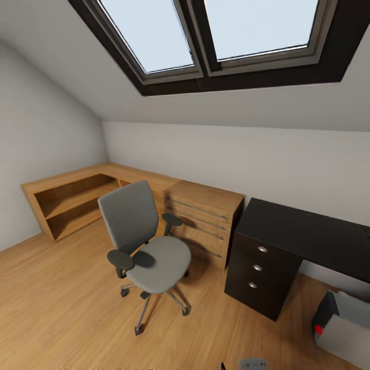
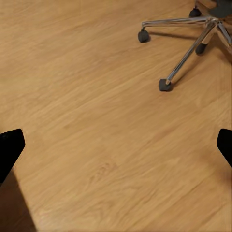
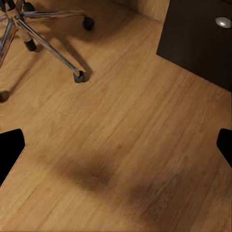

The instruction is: In the bedroom, organize the workspace by keeping the computer under the desk, ensuring the monitor is on the desk, placing the keyboard on the desk next to the monitor, placing the mouse on the desk next to the keyboard, moving the folder from the swivel chair onto the desk next to the mouse, stacking the notebook on top of the folder with the pen on top of the notebook, and positioning the swivel chair next to the desk.

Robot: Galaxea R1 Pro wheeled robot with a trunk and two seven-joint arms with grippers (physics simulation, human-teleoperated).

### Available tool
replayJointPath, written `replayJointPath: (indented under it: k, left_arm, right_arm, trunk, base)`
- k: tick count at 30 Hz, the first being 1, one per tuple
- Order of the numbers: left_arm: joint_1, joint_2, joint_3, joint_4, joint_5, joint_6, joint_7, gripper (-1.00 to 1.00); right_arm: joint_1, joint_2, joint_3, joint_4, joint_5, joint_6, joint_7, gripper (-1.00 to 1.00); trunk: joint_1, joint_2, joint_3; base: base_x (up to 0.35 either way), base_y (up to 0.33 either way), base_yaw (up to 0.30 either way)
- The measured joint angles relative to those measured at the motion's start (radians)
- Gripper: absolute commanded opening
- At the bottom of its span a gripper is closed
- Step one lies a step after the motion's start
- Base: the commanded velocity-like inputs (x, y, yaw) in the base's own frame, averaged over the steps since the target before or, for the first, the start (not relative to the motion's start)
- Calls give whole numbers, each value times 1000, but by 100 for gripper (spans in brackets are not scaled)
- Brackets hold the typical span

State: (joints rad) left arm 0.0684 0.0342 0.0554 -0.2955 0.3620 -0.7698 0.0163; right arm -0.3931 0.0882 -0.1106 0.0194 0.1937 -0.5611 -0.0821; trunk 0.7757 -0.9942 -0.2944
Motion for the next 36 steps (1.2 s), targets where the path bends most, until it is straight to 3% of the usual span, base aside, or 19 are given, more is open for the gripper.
replayJointPath:
  k: [11,27,36]
  left_arm:
    - [0,6,5,17,3,-2,-1,100]
    - [0,8,2,45,4,2,-3,100]
    - [0,8,1,47,4,12,-4,100]
  right_arm:
    - [0,9,0,0,3,-4,-123,100]
    - [0,11,1,0,5,-5,-133,100]
    - [0,11,1,1,4,-5,-133,100]
  trunk:
    - [0,0,-1]
    - [0,0,-7]
    - [0,0,-9]
  base:
    - [0,0,279]
    - [0,0,260]
    - [0,0,74]
